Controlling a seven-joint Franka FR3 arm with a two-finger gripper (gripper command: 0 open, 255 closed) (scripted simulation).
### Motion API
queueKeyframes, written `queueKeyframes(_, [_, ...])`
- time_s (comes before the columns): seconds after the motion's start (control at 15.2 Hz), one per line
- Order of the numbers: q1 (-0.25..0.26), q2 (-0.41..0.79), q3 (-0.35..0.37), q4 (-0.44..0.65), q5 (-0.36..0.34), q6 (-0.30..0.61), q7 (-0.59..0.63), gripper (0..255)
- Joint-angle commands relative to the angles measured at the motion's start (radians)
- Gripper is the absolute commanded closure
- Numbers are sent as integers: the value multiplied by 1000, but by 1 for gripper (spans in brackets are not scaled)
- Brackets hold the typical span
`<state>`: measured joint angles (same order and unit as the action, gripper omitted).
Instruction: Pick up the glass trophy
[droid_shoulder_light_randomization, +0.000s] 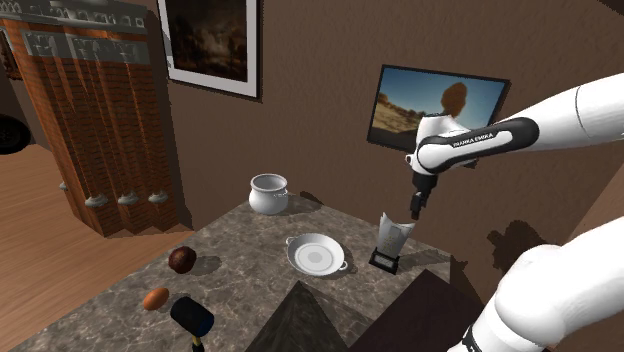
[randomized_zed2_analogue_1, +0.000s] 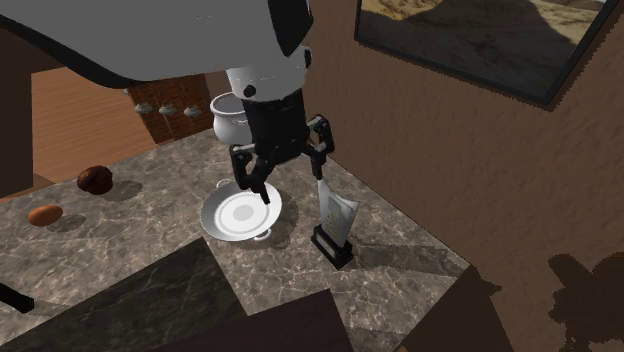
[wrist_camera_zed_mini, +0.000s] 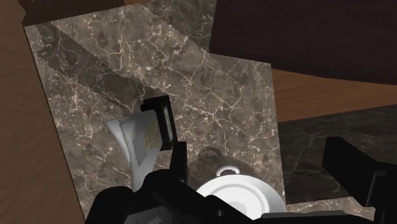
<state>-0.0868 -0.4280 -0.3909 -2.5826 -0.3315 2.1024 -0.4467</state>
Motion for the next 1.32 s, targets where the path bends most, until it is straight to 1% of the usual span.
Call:
queueKeyframes(0.0, [2,70,-48,12,7,75,-62,0])
queueKeyframes(0.2, [15,193,-117,55,55,174,-170,0])
queueKeyframes(0.33, [27,283,-158,90,111,233,-255,0])
queueKeyframes(0.46, [35,378,-190,132,191,285,-354,0])
queueKeyframes(0.59, [31,477,-204,181,291,326,-463,0])
queueKeyframes(0.73, [9,576,-196,238,398,353,-575,0])
queueKeyframes(0.92, [-59,715,-148,336,540,371,-723,0])
queueKeyframes(0.99, [-80,751,-132,365,572,373,-757,0])
queueKeyframes(1.25, [-101,797,-105,365,609,415,-782,0])
